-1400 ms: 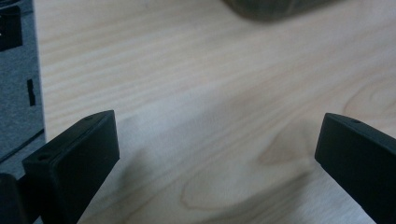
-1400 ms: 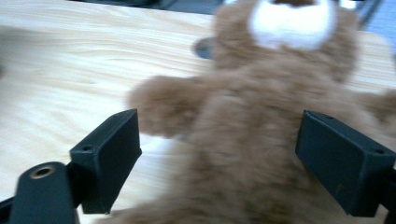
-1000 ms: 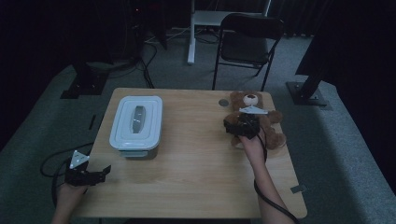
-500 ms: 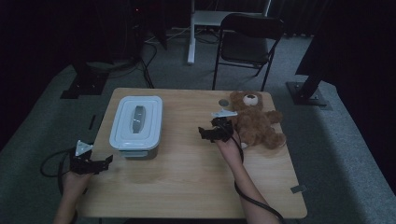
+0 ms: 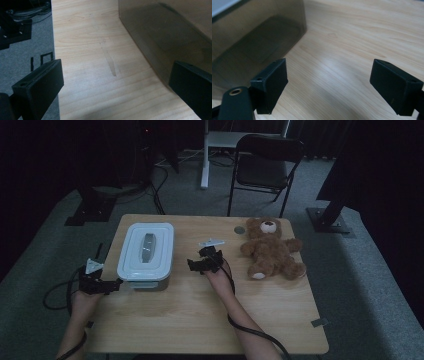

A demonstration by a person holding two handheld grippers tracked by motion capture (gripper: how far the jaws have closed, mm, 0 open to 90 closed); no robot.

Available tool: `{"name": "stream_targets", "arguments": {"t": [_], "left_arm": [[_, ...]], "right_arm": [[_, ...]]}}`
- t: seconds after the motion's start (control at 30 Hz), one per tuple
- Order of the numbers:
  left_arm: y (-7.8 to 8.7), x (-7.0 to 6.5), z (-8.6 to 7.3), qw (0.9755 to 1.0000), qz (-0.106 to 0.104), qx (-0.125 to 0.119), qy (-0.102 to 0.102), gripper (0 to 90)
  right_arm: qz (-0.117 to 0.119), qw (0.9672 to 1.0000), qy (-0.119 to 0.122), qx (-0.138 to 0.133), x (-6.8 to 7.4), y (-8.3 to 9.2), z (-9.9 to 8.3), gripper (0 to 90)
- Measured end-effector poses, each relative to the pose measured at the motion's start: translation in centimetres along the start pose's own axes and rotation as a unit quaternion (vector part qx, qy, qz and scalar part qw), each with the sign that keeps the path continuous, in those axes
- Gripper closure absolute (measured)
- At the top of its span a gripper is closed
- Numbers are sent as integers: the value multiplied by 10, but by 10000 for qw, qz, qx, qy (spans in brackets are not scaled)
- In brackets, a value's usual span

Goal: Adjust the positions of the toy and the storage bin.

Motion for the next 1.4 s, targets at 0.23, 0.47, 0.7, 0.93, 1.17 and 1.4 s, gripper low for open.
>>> {"name": "stream_targets", "arguments": {"t": [0.23, 0.47, 0.7, 0.93, 1.17, 1.4], "left_arm": [[-8, 2, 6, 10000, -71, 62, -27, 7], [-12, -3, 7, 9999, -98, 58, -20, 7], [-8, -14, 9, 9997, -142, 81, -191, 7], [-10, -37, 16, 9989, -215, 159, -390, 7], [-20, -38, 17, 9983, -158, 398, -395, 7], [-32, -27, 21, 9982, -200, 455, -324, 7]], "right_arm": [[-23, 9999, -65, 130, 10, -21, -1, 138], [80, 9997, -59, 224, 24, -35, -5, 138], [179, 9997, 71, 176, 28, -36, -7, 138], [352, 9992, 144, 149, 28, -34, -11, 141], [261, 9994, 80, 231, 15, -35, -11, 141], [164, 9994, 130, 270, 7, -44, -4, 141]]}}
Point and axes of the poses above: each handheld gripper's, and its own axes: y roughly backward along the jaws, z roughly out of its top, x roughly to its left, the point moved 9 cm from there along -y, roughly forward along the jaws, and after that the axes turned 11 degrees about -y, right-handed, at the moved point
